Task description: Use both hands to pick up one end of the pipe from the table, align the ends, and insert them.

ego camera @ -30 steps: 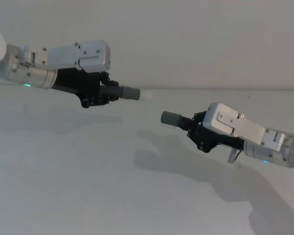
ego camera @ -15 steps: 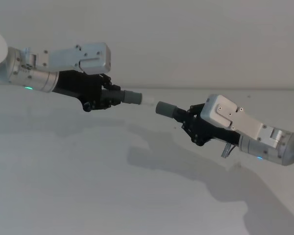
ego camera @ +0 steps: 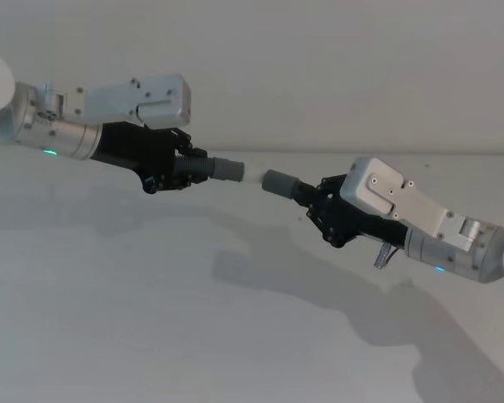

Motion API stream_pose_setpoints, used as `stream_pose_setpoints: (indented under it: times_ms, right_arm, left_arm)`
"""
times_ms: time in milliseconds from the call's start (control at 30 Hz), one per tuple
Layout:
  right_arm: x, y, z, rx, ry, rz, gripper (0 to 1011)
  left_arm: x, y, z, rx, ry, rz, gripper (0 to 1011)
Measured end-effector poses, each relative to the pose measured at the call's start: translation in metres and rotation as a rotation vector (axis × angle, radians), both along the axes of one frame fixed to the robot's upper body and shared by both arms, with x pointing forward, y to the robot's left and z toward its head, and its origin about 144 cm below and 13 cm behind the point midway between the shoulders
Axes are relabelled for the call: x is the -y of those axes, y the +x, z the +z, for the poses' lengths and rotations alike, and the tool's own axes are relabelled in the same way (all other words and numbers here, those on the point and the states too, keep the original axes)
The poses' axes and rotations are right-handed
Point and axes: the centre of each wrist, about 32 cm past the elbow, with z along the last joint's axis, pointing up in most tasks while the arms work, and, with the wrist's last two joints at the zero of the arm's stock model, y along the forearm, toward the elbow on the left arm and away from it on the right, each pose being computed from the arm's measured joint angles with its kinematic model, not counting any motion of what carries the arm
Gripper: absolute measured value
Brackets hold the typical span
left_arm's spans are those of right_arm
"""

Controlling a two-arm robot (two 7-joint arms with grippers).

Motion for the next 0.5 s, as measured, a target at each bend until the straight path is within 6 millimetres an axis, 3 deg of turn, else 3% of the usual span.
stream_pose_setpoints:
  times_ms: [500]
  right_arm:
    - [-0.0047,0.0015,0.0008,-0.003,0.016,0.003,79]
  left_arm:
    - [0.0039,0.0055,-0.0012,-0.003,-0.011,-0.013,314]
